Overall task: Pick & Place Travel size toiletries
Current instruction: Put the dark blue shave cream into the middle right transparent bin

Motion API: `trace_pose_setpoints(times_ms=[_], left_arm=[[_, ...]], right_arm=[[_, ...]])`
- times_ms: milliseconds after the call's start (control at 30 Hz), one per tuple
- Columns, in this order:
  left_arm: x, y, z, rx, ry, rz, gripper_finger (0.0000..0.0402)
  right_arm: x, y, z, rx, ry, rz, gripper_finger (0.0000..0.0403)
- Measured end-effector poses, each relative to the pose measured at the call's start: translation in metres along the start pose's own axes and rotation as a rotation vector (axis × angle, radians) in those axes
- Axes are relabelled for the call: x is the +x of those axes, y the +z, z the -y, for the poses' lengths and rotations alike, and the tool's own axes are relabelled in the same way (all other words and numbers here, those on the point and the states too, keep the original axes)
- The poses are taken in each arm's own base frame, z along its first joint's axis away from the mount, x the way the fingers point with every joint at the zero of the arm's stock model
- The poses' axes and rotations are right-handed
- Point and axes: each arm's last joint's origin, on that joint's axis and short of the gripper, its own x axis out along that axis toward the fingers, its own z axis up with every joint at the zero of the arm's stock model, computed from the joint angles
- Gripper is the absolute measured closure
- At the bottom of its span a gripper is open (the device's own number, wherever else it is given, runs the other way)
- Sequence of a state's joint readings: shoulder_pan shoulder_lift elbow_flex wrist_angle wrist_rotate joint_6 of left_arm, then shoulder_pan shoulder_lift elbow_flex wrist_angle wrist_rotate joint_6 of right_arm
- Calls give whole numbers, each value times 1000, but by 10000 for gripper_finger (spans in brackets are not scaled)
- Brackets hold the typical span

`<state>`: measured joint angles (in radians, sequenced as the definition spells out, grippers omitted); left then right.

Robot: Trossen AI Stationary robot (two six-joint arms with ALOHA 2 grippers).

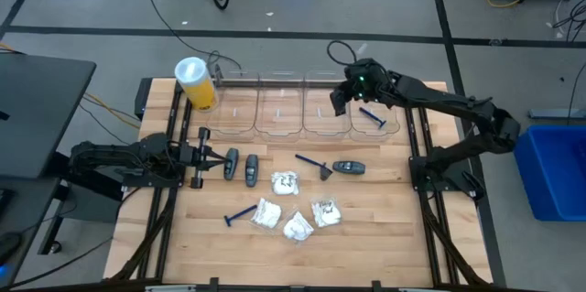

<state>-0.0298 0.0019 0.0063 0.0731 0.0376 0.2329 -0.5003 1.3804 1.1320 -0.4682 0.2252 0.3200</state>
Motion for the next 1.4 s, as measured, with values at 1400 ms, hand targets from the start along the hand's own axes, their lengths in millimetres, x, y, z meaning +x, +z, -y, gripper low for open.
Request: trace_pose_setpoints(times_ms=[1400], left_arm=[[0,0,0,0,0,0,378]], right_arm=[[92,-22,-13,-78,-52,-317,257]])
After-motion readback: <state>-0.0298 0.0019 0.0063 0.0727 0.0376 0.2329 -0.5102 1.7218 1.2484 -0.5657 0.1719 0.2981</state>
